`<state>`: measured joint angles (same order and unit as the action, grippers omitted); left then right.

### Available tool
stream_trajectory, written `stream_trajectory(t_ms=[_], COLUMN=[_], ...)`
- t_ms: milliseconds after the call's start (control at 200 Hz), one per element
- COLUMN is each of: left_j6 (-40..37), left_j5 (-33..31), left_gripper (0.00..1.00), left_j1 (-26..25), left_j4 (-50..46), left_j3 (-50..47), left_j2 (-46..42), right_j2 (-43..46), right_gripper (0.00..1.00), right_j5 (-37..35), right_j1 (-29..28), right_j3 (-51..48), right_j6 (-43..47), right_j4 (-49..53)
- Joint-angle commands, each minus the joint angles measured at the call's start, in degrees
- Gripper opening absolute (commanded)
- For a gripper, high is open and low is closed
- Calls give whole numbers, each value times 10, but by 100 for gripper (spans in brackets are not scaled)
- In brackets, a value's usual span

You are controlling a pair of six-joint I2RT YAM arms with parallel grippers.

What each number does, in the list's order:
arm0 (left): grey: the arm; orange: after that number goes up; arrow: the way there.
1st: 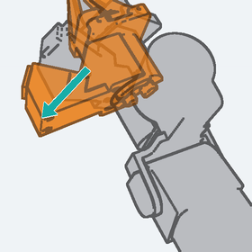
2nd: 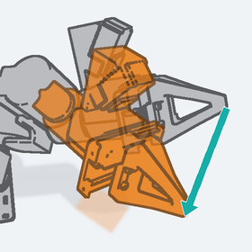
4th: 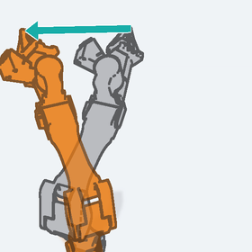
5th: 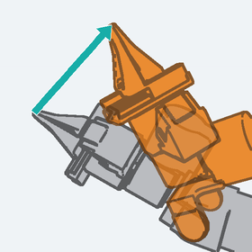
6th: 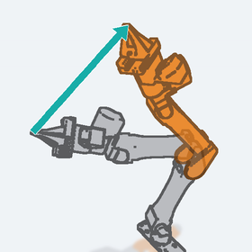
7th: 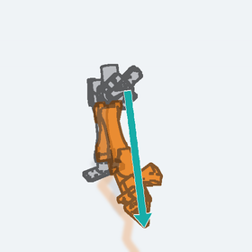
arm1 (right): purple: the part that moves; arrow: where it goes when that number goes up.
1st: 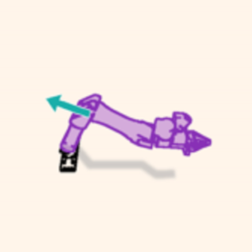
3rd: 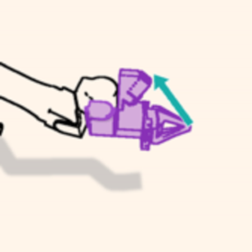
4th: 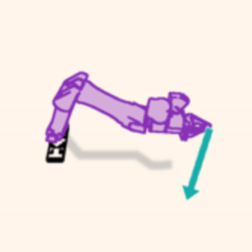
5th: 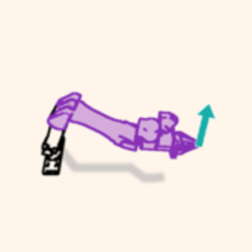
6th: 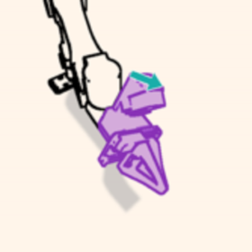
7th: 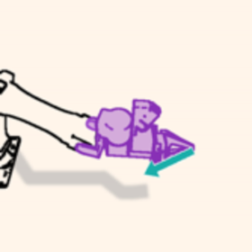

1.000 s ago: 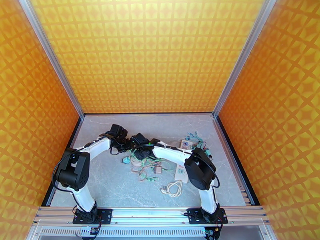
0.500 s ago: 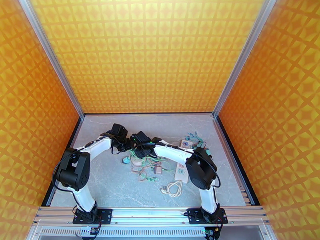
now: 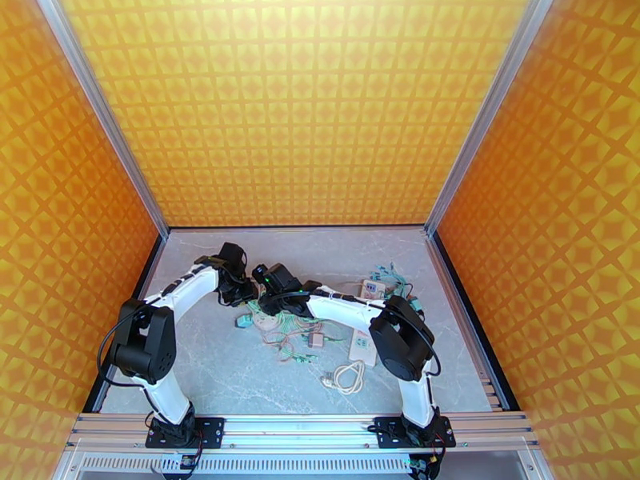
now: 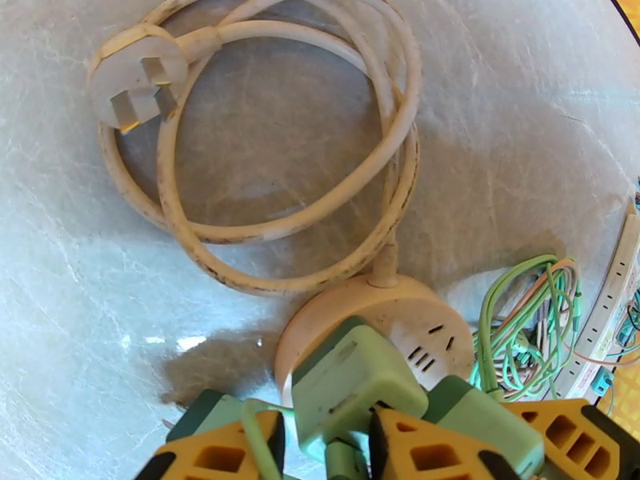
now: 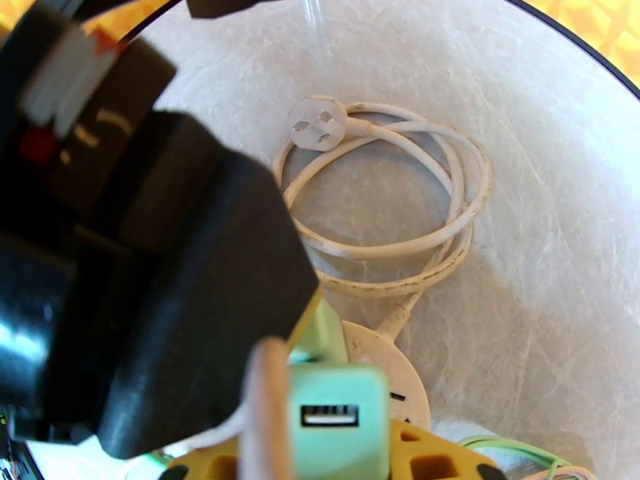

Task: Pull the plug off the socket

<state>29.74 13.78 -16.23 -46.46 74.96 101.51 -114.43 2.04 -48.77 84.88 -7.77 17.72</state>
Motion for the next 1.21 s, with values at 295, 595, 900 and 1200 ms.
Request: stream_trajectory(t_ms=[295, 595, 900, 1200], left_j6=[1, 7, 35, 44], left_j5=[-2, -2, -2, -2], left_gripper=[36, 50, 67, 75], left_j1=[-3, -6, -5, -3], left_j4=[-19, -23, -19, -35], left_j3=[-54, -40, -14, 58], left_j2=[1, 6, 3, -9], right_j2=[20, -44, -109, -59], right_gripper=[11, 16, 33, 69], right_j5=[-127, -186, -222, -163], right_j1=[28, 63, 79, 82], right_j3=[-6, 65, 116, 88], right_j6=[7, 61, 77, 43], right_j4=[8, 48, 60, 79])
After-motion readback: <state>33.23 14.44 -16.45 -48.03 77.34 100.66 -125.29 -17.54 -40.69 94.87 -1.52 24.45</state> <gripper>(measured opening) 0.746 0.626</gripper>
